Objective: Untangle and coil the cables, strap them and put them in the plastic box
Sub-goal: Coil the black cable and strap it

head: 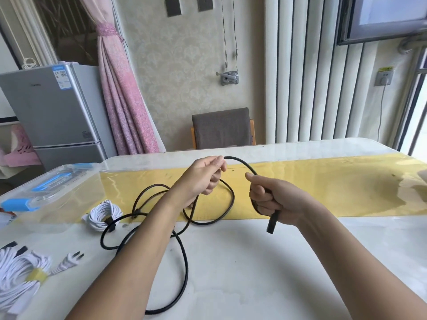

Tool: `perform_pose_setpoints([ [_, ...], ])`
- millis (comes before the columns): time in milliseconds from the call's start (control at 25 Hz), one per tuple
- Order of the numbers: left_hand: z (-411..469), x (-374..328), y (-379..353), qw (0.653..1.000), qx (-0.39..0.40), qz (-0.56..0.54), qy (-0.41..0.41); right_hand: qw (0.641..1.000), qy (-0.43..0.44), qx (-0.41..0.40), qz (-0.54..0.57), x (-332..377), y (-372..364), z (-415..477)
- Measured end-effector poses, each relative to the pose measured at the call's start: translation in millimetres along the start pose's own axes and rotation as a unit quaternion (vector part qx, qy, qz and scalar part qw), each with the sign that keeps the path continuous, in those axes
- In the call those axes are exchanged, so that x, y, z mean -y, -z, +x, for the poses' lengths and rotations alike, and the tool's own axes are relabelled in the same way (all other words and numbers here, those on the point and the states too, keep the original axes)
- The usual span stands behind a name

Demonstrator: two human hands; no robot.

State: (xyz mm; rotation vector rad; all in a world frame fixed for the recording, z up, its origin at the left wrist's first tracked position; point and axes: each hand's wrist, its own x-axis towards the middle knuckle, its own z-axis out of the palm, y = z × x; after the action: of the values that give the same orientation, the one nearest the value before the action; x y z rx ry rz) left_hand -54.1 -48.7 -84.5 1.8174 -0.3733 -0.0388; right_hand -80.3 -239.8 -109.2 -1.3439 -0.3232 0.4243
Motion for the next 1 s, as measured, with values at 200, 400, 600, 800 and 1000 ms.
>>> perform_pose_setpoints([
  [200, 15.5, 35.2, -27.8, 0.998, -0.036, 0.036, -0.02, 0.992, 0.032, 0.084, 0.088, 4.4, -7.3, -5.6],
  [400, 9.1, 49.6, -56.2, 0.986, 0.011, 0.159, -0.047, 0.944, 0.135, 0.002, 0.3, 15.3, -3.2, -6.2],
  [600, -9.1, 47.1, -56.0, 0.976, 0.029, 0.215, -0.023, 0.94, 0.211, -0.122, 0.239, 16.6, 16.5, -5.0],
  [800, -21.9, 38.0, -59.2, 0.947, 0.111, 0.3, -0.004, 0.934, 0.257, -0.241, 0.058, 10.5, 29.9, -3.5],
  [1000, -30.0, 25.9, -70.2, 0.888, 0.162, 0.427, -0.057, 0.868, 0.297, -0.317, -0.239, 6.1, 11.3, -5.8],
])
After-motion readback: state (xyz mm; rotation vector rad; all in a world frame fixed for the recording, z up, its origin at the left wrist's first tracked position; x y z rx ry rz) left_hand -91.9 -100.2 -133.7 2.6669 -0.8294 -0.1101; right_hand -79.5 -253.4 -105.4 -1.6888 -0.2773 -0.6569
